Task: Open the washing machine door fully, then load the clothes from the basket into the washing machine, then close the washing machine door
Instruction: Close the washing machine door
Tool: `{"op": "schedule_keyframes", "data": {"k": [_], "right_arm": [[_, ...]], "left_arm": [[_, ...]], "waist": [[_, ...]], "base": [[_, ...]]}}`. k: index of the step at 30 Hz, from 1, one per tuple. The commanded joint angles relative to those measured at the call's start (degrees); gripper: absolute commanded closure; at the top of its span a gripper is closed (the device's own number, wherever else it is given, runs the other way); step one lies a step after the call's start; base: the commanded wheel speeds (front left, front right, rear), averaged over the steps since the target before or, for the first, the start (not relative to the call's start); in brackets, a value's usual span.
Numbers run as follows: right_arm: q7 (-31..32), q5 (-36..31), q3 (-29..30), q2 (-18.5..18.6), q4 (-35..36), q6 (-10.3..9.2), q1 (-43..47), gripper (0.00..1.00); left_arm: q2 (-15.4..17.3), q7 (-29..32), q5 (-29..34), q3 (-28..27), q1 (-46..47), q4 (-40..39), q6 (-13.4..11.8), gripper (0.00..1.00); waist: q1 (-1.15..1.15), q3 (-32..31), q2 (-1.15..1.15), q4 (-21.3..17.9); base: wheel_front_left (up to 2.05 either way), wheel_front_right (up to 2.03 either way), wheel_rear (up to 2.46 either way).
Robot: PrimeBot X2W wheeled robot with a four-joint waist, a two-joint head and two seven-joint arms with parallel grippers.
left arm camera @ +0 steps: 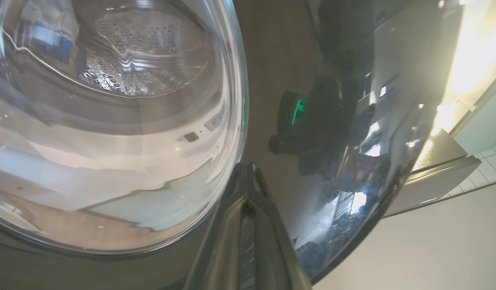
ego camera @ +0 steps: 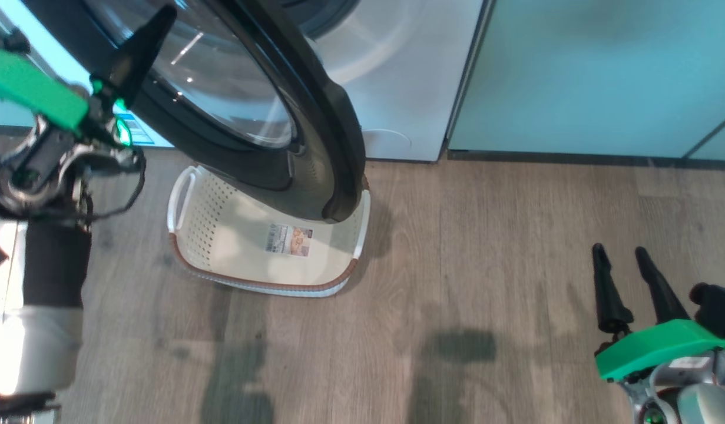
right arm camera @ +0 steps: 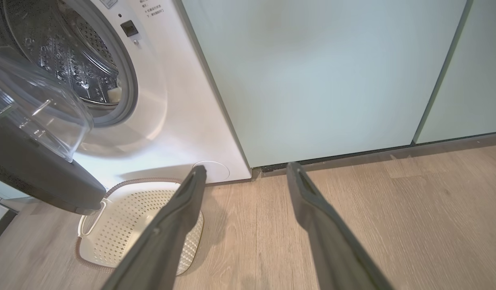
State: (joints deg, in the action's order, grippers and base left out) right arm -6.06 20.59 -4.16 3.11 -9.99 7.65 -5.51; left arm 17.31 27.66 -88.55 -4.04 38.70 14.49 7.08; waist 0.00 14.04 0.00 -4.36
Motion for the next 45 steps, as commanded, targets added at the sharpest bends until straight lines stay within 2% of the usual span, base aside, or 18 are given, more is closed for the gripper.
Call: {"op": "schedule_keyframes", "data": {"k": [1,7,8,9,10,11,12,13,16,23,28,32,40,45], "right_arm": [[-0.62,-0.26,-0.48,0.39,1.66,-0.16,-1.80,0.00],[-0.50,-0.88,0.99,0.47,2.12,-0.16,-0.97,0.00],[-0.43,-1.00,1.18,0.51,2.27,-0.16,-0.81,0.00],[-0.31,-1.10,1.35,0.53,2.40,-0.16,-0.66,0.00],[-0.22,-1.21,1.47,0.57,2.53,-0.16,-0.52,0.00],[-0.12,-1.30,1.66,0.62,2.68,-0.16,-0.34,0.00],[0.01,-1.37,1.82,0.64,2.81,-0.16,-0.15,0.00],[0.01,-1.37,1.82,0.64,2.81,-0.16,-0.15,0.00],[0.33,-1.61,2.42,0.74,3.23,-0.16,0.56,0.00],[1.19,-2.15,3.35,0.75,4.35,-0.16,2.37,0.00],[1.82,-2.45,3.45,0.70,5.24,-0.16,3.61,0.00],[2.29,-2.65,3.41,0.61,6.18,-0.16,5.16,0.00],[3.78,-3.37,3.35,0.38,9.49,-0.16,9.08,0.00],[4.64,-4.23,3.53,0.18,11.52,-0.16,11.36,0.00]], "left_arm": [[2.35,-0.50,-0.07,-2.71,-0.18,-3.06,0.40,1.00],[2.34,-3.57,1.97,-3.72,-6.83,-7.53,0.40,1.00],[2.44,-4.54,2.87,-3.83,-7.94,-8.33,0.40,0.94],[2.54,-5.44,3.77,-3.80,-9.05,-9.22,0.40,0.70],[2.49,-6.51,4.56,-3.85,-10.17,-10.12,0.40,0.51],[2.67,-7.34,5.69,-3.54,-11.36,-11.20,0.40,0.05],[3.20,-8.82,7.78,-3.20,-12.58,-12.49,0.40,0.00],[3.20,-8.82,7.78,-3.20,-12.58,-12.49,0.40,0.00],[3.91,-13.17,13.13,-1.46,-16.36,-15.79,0.40,0.00],[5.74,-24.48,29.66,1.80,-24.36,-19.42,0.09,0.00],[6.51,-31.32,44.67,4.47,-29.43,-21.41,-4.99,0.00],[5.96,-34.71,53.04,6.94,-33.58,-22.34,-9.30,0.00],[5.71,-35.84,63.36,11.43,-40.97,-23.39,-15.73,0.00],[5.63,-36.11,66.97,13.54,-43.23,-23.23,-17.75,0.00]], "waist": [[0.00,-0.68,0.00,0.66],[0.00,-2.81,0.00,2.19],[0.00,-3.17,0.00,2.48],[0.00,-3.52,0.00,2.71],[0.00,-3.94,0.00,2.91],[0.00,-4.31,0.00,3.15],[0.00,-4.70,0.00,3.34],[0.00,-4.70,0.00,3.34],[0.00,-5.85,0.00,3.97],[0.00,-8.16,0.00,5.04],[0.00,-9.34,0.00,5.34],[0.00,-10.26,0.00,5.33],[0.00,-11.48,0.00,4.55],[0.00,-12.26,0.00,4.05]], "base": [[0.00,0.00,0.00],[0.00,0.00,0.00],[0.00,0.00,0.00],[0.00,0.00,0.00],[0.00,0.00,0.00],[0.00,0.00,0.00],[0.00,0.00,0.00],[0.00,0.00,0.00],[0.00,0.00,0.00],[0.00,0.00,0.00],[0.00,0.00,0.00],[0.00,0.00,0.00],[0.00,0.00,0.00],[0.00,0.00,0.00]]}}
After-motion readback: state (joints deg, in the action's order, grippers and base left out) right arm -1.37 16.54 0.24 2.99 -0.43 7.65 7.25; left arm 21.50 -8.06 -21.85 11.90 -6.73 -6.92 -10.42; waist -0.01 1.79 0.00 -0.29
